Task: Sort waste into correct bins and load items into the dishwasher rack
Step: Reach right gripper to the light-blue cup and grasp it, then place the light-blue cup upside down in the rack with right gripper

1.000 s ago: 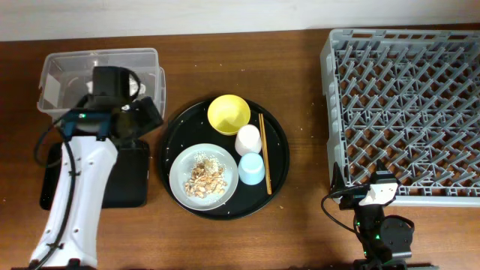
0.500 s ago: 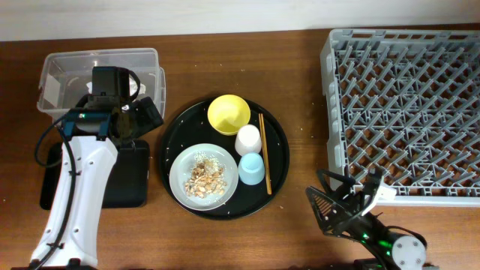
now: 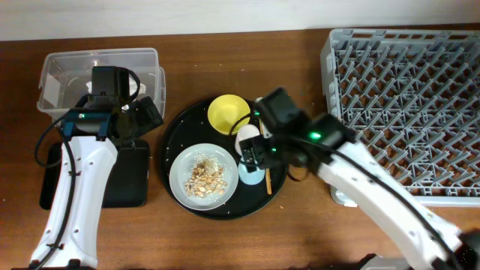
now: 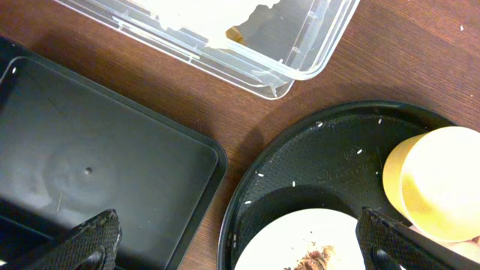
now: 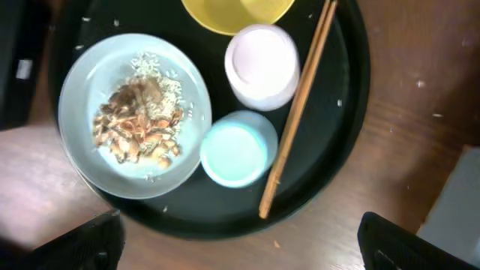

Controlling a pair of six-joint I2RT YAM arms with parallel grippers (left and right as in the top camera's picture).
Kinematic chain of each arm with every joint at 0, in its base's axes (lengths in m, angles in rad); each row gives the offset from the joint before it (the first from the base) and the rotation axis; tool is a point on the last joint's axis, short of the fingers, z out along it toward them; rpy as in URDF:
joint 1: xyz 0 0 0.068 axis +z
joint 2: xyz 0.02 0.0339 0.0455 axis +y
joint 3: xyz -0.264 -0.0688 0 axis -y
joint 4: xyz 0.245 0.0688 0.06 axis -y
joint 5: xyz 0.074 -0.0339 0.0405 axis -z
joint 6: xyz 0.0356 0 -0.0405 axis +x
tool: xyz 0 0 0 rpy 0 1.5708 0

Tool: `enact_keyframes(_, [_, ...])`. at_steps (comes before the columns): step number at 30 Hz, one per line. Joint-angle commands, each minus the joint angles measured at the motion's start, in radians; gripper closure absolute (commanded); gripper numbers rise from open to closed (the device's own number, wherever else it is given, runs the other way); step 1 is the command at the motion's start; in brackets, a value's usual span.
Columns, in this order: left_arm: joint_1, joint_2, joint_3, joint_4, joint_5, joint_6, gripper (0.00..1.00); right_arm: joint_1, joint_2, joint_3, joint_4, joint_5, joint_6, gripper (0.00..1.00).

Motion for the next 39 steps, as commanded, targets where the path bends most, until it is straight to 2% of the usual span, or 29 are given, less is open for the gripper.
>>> enact_keyframes(1, [0.000,-0.006,0.011,0.002,-0.004,-0.010,0.01,0.055,0.143,0.017,0.020,0.008,0.043,0.02])
enact_keyframes(3, [0.000,-0.006,0.011,0.002,-0.004,-0.010,0.01,0.055,0.225,0.017,0.030,-0.018,0.045,0.01])
enact_keyframes(5, [0.000,-0.006,0.011,0.002,-0.004,-0.010,0.01,0.055,0.296,0.017,0.039,-0.021,0.099,0.06])
enact_keyframes(10, [0.000,-0.006,0.011,0.002,-0.004,-0.010,0.01,0.056,0.335,0.015,0.090,-0.005,0.149,0.07])
enact_keyframes(12, [0.000,-0.006,0.011,0.002,-0.004,-0.010,0.01,0.056,0.369,0.011,0.097,-0.005,0.149,0.11])
enact_keyframes(13, [0.000,-0.006,0.011,0.002,-0.004,-0.010,0.01,0.056,0.371,0.011,0.095,-0.002,0.149,0.17])
enact_keyframes(14, [0.000,-0.006,0.011,0.002,-0.004,-0.009,0.01,0.056,0.371,0.011,0.093,0.023,0.149,0.27])
enact_keyframes(16, [0.000,-0.006,0.011,0.002,-0.004,-0.010,0.01,0.056,0.372,0.003,0.088,0.066,0.149,0.31])
enact_keyframes(17, [0.000,-0.006,0.011,0.002,-0.004,-0.010,0.01,0.056,0.370,0.002,0.085,0.066,0.165,0.41])
enact_keyframes(18, [0.000,-0.006,0.011,0.002,-0.004,-0.010,0.01,0.054,0.366,0.003,0.084,0.061,0.171,0.40])
enact_keyframes(21, [0.000,-0.006,0.011,0.002,-0.004,-0.010,0.01,0.017,0.313,0.124,-0.056,0.058,0.170,0.40])
enact_keyframes(24, [0.000,-0.006,0.011,0.002,-0.004,-0.010,0.01,-0.088,0.238,0.399,-0.286,0.058,0.087,0.42])
enact_keyframes(26, [0.000,-0.006,0.011,0.002,-0.004,-0.010,0.01,-0.229,0.208,0.614,-0.430,0.059,-0.015,0.42])
enact_keyframes(28, [0.000,-0.006,0.011,0.002,-0.004,-0.010,0.01,-0.440,0.205,0.776,-0.504,0.059,-0.071,0.42])
enact_keyframes(29, [0.000,-0.006,0.011,0.002,-0.004,-0.010,0.01,-0.523,0.205,0.804,-0.507,0.060,-0.079,0.42])
enact_keyframes(30, [0.000,-0.006,0.011,0.002,-0.004,-0.010,0.01,-0.717,0.206,0.815,-0.495,0.059,-0.110,0.42])
enact_keyframes(33, [0.000,-0.006,0.011,0.002,-0.004,-0.010,0.01,-1.042,0.255,0.813,-0.481,0.055,-0.156,0.42])
enact_keyframes(36, [0.000,-0.006,0.011,0.002,-0.004,-0.010,0.01,-1.227,0.371,0.813,-0.421,-0.014,-0.156,0.41])
enact_keyframes(39, [0.000,-0.006,0.011,0.002,-0.004,-0.010,0.01,-1.280,0.499,0.813,-0.417,-0.014,-0.157,0.39])
